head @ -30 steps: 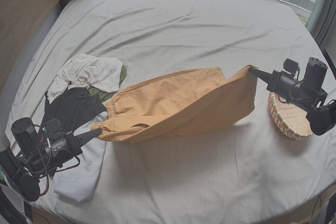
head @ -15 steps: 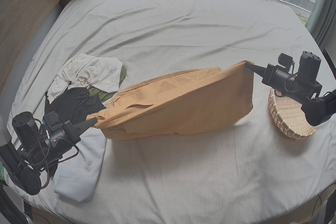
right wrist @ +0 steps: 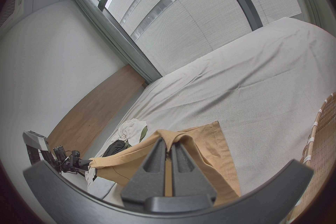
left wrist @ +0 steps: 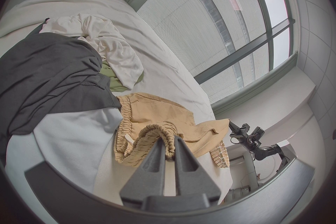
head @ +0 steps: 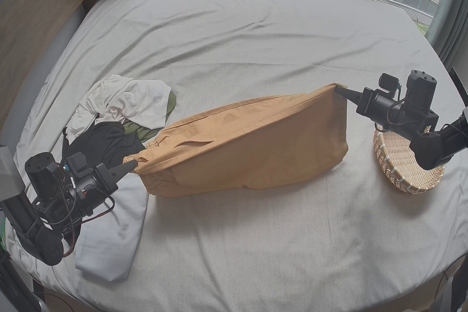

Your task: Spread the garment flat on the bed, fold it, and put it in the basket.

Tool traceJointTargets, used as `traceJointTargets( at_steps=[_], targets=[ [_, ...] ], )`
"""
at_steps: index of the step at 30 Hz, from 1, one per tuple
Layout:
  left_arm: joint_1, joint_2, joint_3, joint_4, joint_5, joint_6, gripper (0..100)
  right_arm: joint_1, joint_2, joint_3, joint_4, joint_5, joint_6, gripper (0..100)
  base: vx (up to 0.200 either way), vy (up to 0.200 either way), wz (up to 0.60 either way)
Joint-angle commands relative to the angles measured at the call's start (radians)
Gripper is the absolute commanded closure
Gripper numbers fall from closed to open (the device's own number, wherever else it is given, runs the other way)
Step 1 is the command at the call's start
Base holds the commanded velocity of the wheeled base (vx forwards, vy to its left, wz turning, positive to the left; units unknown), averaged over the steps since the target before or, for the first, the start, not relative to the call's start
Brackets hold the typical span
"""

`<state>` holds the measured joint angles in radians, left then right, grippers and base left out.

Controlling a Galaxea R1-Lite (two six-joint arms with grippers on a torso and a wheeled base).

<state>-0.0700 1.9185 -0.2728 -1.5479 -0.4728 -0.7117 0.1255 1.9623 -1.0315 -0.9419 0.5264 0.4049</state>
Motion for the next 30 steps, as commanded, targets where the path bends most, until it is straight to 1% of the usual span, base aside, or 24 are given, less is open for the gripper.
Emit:
traceJointTargets(
  at_steps=[1, 4, 7, 22, 25, 26, 27, 30],
  targets=[
    [-0.004, 0.022, -0.025, 0.000, 0.019, 0.000, 100, 0.000, 0.023, -0.013, -0.001, 0.000, 0.000, 100, 0.000, 0.000, 0.00],
    [-0.007, 0.043, -0.045, -0.001, 0.042, 0.000, 100, 0.002, 0.043, -0.039, -0.001, 0.000, 0.000, 100, 0.000, 0.000, 0.00],
    [-0.007, 0.060, -0.057, -0.001, 0.048, 0.000, 100, 0.000, 0.061, -0.059, -0.001, 0.000, 0.000, 100, 0.000, 0.000, 0.00],
    [-0.007, 0.137, -0.132, -0.001, 0.048, 0.000, 100, 0.002, 0.147, -0.140, -0.014, -0.003, -0.001, 100, 0.000, 0.000, 0.00],
    [-0.007, 0.137, -0.140, -0.003, 0.049, -0.014, 100, 0.000, 0.165, -0.157, -0.015, -0.002, -0.003, 100, 0.000, 0.000, 0.00],
    [-0.007, 0.135, -0.141, -0.003, 0.049, -0.023, 100, 0.000, 0.171, -0.163, -0.017, -0.002, -0.005, 0, 0.000, 0.000, 0.00],
    [-0.005, 0.135, -0.141, -0.001, 0.049, -0.026, 0, 0.000, 0.176, -0.170, -0.020, -0.003, -0.005, 0, 0.000, 0.000, 0.00],
    [-0.002, 0.139, -0.151, -0.003, 0.048, -0.026, 0, -0.001, 0.202, -0.196, -0.051, -0.003, -0.003, 0, 0.000, 0.000, 0.00]
  ],
)
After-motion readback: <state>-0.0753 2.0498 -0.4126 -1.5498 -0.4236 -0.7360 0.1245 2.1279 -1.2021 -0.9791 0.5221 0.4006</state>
